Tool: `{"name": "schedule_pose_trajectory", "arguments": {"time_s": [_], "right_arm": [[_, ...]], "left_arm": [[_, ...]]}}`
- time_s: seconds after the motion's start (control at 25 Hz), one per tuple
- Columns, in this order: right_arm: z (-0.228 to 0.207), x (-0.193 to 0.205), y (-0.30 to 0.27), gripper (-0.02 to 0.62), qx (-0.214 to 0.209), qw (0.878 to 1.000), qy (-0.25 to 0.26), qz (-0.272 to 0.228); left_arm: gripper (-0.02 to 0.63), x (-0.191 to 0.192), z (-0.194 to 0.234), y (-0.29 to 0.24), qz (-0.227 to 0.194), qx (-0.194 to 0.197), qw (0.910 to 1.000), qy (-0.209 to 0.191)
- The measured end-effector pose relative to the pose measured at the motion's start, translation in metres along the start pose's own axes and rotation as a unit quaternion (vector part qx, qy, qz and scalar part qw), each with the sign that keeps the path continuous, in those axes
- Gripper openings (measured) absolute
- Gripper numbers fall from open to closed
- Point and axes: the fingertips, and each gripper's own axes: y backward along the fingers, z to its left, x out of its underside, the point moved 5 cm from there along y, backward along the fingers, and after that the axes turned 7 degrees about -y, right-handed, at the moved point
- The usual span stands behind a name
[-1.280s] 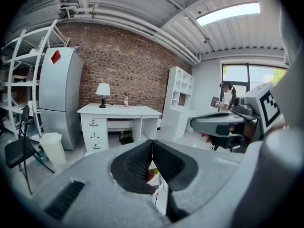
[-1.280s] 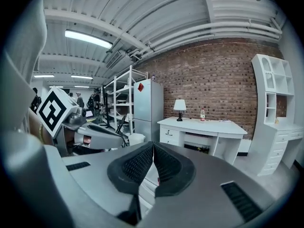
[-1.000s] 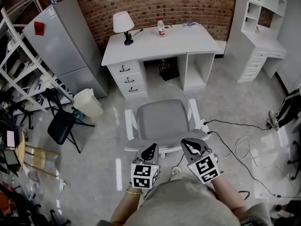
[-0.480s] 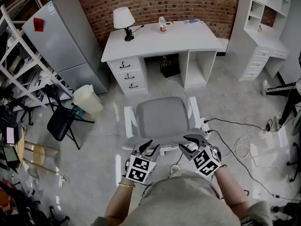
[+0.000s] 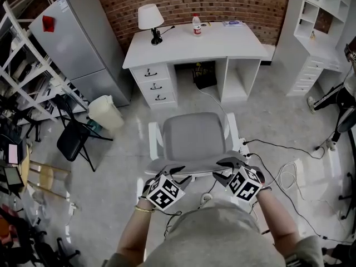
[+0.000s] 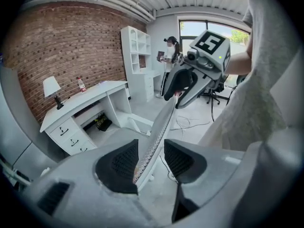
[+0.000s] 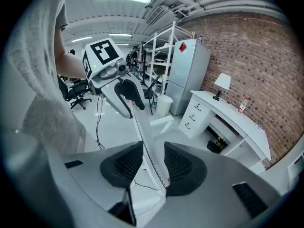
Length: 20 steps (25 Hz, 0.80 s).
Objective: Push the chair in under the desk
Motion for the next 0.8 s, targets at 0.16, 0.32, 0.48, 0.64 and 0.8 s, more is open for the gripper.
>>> {"name": "schedule_pose_trajectory", "arguments": {"time_s": [0.16, 0.32, 0.48, 0.64, 0.8], "right_arm": [[0.003, 0.004, -0.007, 0.118, -0.028, 0.999, 0.023, 0.024], [0.004, 0.007, -0.015, 0.118, -0.056, 0.997, 0.038, 0.048], [0.005, 0.011, -0.021, 0.118, -0.076, 0.993, 0.052, 0.074], [0.005, 0.018, -0.031, 0.118, -0.083, 0.988, 0.081, 0.102], [0.002, 0.020, -0.036, 0.118, -0.080, 0.985, 0.105, 0.115]], "left_arm": [[0.166, 0.005, -0.001, -0.005, 0.029, 0.017, 0.9990, -0.029], [0.166, 0.012, 0.002, -0.011, 0.058, 0.027, 0.9961, -0.060], [0.166, 0.015, 0.003, -0.016, 0.078, 0.038, 0.9930, -0.080], [0.166, 0.021, 0.003, -0.027, 0.109, 0.052, 0.9867, -0.109], [0.163, 0.021, 0.002, -0.031, 0.129, 0.068, 0.9820, -0.120]]}}
